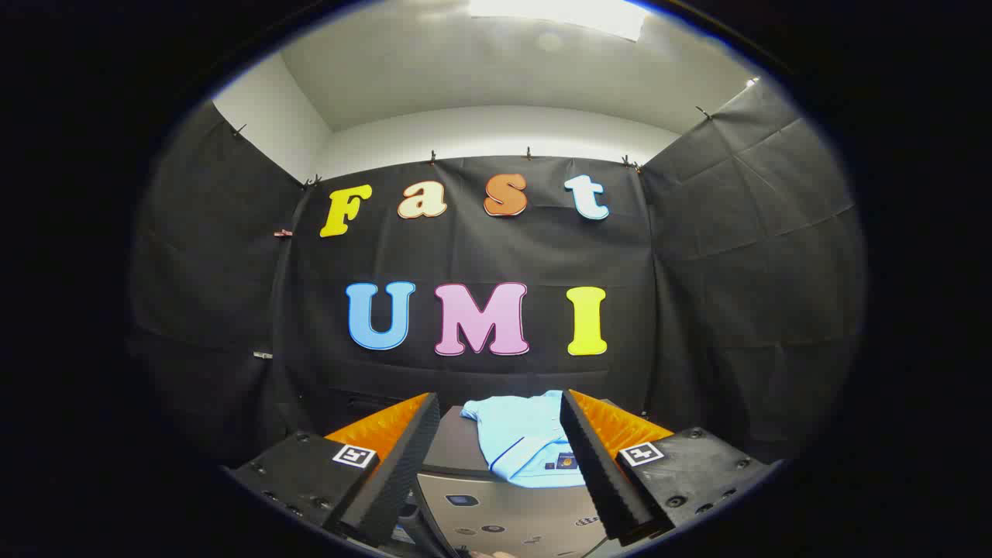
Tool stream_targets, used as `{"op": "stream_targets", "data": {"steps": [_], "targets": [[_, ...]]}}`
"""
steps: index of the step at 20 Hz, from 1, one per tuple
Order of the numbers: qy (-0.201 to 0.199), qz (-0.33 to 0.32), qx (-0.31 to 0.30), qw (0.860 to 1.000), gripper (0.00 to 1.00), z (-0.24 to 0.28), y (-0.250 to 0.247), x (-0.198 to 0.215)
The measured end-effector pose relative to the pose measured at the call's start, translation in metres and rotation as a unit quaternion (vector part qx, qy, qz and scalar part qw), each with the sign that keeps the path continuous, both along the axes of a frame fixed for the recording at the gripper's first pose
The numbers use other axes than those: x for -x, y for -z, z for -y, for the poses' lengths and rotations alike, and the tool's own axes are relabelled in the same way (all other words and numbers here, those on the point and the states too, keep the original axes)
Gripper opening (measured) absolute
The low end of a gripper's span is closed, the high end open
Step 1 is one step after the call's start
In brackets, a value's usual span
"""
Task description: Put the clothes into the washing machine and then close the washing machine lid.
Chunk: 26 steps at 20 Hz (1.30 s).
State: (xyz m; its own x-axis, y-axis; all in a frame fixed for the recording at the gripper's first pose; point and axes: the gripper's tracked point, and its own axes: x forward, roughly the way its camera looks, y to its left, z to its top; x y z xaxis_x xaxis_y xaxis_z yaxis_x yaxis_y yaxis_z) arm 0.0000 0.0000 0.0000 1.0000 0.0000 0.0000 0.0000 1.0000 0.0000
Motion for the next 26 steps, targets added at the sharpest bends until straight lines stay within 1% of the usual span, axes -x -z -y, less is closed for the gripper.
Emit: {"op": "stream_targets", "data": {"steps": [19, 23, 26], "targets": [[-0.003, 0.005, 0.005, 1.0, 0.98, -0.0047, -0.0037, 0.008], [-0.01, 0.006, 0.0, 1.0, 0.98, -0.0089, -0.0036, 0.0062], [-0.006, 0.008, 0.002, 1.0, 0.98, -0.0052, -0.0044, 0.0021]]}}
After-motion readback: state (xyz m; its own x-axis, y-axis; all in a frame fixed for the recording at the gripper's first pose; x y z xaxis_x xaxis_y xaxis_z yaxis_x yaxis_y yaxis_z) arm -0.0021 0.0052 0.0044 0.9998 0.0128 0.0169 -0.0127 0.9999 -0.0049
